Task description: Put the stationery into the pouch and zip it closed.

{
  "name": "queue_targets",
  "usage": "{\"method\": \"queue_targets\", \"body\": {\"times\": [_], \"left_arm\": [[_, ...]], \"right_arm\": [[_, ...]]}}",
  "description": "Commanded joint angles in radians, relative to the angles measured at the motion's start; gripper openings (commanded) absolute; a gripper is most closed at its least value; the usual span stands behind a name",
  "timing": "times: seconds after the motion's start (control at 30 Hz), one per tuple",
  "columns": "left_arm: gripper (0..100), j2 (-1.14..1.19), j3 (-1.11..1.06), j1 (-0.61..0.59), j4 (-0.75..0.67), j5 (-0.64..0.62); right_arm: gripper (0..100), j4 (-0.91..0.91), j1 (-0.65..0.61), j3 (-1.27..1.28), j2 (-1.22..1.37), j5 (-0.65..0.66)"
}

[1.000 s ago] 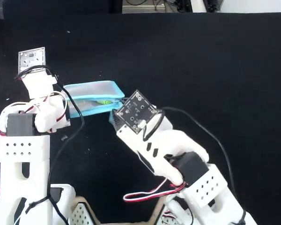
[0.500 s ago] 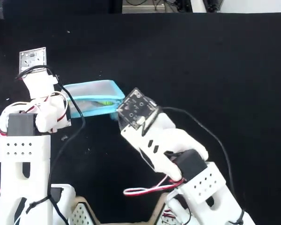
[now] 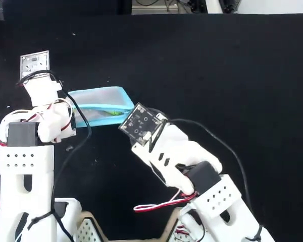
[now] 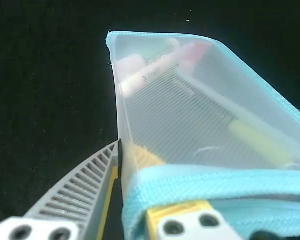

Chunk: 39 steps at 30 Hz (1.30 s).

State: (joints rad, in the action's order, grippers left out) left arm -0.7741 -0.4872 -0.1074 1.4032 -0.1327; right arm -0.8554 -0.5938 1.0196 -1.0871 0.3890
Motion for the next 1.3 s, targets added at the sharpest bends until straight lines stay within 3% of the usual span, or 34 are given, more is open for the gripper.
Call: {"method": "queue_targets", "body": {"times": [0.0, 0.33, 0.53, 0.8, 1.27], "left_arm": [[3, -0.005, 0.013, -0.016, 0.009, 0.006], [3, -0.005, 0.013, -0.016, 0.009, 0.006], [3, -0.005, 0.013, -0.016, 0.011, 0.006], [3, -0.005, 0.027, -0.016, 0.015, 0.006], [3, -0.005, 0.027, -0.016, 0.015, 0.006]], "right_arm": [[17.0, -0.002, -0.012, -0.013, -0.013, 0.018], [16.3, 0.068, -0.009, -0.004, -0.010, 0.068], [0.8, 0.066, -0.009, -0.004, -0.013, 0.112], [21.2, -0.031, 0.041, -0.013, -0.016, 0.115], [21.5, 0.012, 0.049, -0.018, 0.074, 0.167]]}}
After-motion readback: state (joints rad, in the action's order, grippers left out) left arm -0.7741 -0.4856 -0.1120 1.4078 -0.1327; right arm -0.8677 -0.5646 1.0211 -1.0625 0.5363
